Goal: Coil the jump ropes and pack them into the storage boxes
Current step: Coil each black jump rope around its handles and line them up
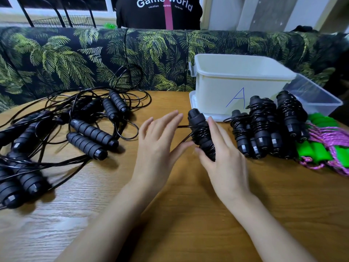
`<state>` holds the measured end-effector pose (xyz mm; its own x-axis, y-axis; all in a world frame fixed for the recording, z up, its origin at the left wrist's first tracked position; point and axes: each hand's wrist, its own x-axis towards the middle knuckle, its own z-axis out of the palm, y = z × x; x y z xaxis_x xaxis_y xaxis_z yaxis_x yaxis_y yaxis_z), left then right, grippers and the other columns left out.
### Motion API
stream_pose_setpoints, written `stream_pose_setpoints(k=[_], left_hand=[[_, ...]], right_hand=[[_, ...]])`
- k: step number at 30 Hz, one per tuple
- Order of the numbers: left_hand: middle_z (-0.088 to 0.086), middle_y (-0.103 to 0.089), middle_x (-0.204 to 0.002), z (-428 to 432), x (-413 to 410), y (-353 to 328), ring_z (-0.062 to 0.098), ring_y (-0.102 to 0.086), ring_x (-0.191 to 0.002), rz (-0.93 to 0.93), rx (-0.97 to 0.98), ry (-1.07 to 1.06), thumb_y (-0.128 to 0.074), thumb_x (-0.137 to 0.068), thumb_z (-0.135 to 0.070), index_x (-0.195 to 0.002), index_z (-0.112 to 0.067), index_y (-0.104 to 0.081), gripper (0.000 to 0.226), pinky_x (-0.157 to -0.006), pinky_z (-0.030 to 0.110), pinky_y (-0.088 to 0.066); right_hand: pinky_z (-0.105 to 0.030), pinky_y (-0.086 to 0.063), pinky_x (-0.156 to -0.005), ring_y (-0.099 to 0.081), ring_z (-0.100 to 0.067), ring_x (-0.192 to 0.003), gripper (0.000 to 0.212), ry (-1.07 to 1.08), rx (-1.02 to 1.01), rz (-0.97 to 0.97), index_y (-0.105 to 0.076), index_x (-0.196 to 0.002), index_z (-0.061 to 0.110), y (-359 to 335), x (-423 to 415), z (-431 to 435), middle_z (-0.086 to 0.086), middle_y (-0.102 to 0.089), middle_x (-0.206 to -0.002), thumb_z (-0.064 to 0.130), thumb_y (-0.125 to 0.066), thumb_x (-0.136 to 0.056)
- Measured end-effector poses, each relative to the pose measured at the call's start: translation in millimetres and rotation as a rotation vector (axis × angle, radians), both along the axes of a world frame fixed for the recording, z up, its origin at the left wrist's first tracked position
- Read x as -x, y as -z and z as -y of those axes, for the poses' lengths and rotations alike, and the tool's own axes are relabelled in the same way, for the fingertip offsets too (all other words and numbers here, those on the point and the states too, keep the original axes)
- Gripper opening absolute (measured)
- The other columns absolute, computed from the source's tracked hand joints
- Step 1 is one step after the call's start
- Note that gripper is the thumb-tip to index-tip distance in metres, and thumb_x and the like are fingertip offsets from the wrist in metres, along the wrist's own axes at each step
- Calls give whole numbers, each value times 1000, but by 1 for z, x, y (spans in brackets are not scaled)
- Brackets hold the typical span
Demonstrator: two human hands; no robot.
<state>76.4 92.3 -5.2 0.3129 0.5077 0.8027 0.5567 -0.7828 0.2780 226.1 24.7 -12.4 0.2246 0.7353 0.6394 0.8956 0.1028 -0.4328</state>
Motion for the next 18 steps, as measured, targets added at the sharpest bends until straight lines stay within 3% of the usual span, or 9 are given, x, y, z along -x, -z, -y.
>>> stream_pose_setpoints(k=[3, 5, 6, 8, 9, 12, 15, 17, 18], left_hand=[[3, -72, -112, -3, 1, 2, 19, -67, -95, -29, -89, -55, -58, -94, -35, -116, -6, -71, 39, -100, 48, -44], [1, -75, -102, 1, 1, -1, 17, -69, -86, 14, 70, -6, -57, -94, -35, -114, -8, -73, 37, -93, 36, -49], [1, -76, -101, 5, 1, -3, 14, -69, -86, 58, 177, 26, -59, -94, -35, -115, -10, -73, 36, -87, 27, -51], [0, -75, -104, 6, 2, -6, -1, -67, -90, 167, 371, 80, -64, -92, -32, -116, -13, -73, 32, -75, 9, -45], [-4, -73, -104, 6, 3, -9, -11, -64, -89, 215, 455, 105, -64, -92, -29, -117, -15, -72, 29, -72, 7, -43], [-16, -70, -101, 3, 2, -16, -20, -59, -84, 374, 782, 267, -59, -94, -20, -129, -17, -60, 35, -75, 7, -46], [0, -72, -114, 2, 6, -23, 6, -64, -107, 562, 1072, 468, -58, -86, -29, -133, -8, -57, 52, -101, 27, -49], [11, -71, -116, 1, 9, -25, 19, -63, -107, 619, 1128, 510, -60, -82, -29, -119, -13, -66, 40, -107, 45, -42], [13, -72, -113, 1, 9, -26, 20, -64, -104, 642, 1141, 502, -61, -82, -28, -113, -15, -69, 35, -106, 46, -43]], right_hand=[[-38, -56, -74, -65, -23, -109, 73, 13, 14, -35, -42, -148, 19, -1, -2, 0, 9, -52, -144, 23, -76, -84], [-33, -53, -82, -60, -11, -113, 71, -23, 24, -141, -44, -148, 22, -2, -3, 0, 15, -51, -143, 23, -76, -84], [-24, -49, -88, -55, 1, -115, 71, -63, 29, -215, -44, -147, 24, -3, -3, 0, 19, -51, -142, 23, -76, -84], [-6, -36, -96, -46, 18, -118, 71, -162, 32, -359, -46, -146, 26, -6, -1, 1, 23, -51, -138, 19, -78, -82], [-4, -34, -97, -46, 19, -120, 71, -211, 38, -443, -47, -144, 28, -7, 0, 2, 23, -53, -136, 17, -78, -82], [-16, -41, -101, -56, 6, -119, 68, -369, 71, -706, -49, -138, 37, -12, 7, 4, 26, -61, -127, 10, -78, -82], [-33, -48, -101, -61, -10, -119, 63, -527, 63, -926, -51, -136, 33, -15, 10, 7, 8, -66, -126, 10, -75, -82], [-29, -51, -95, -63, -10, -114, 59, -570, 86, -981, -51, -136, 26, -15, 9, 7, 5, -68, -122, 10, -75, -84], [-26, -50, -95, -62, -8, -115, 56, -578, 103, -969, -51, -136, 25, -15, 10, 7, 7, -68, -121, 14, -72, -85]])
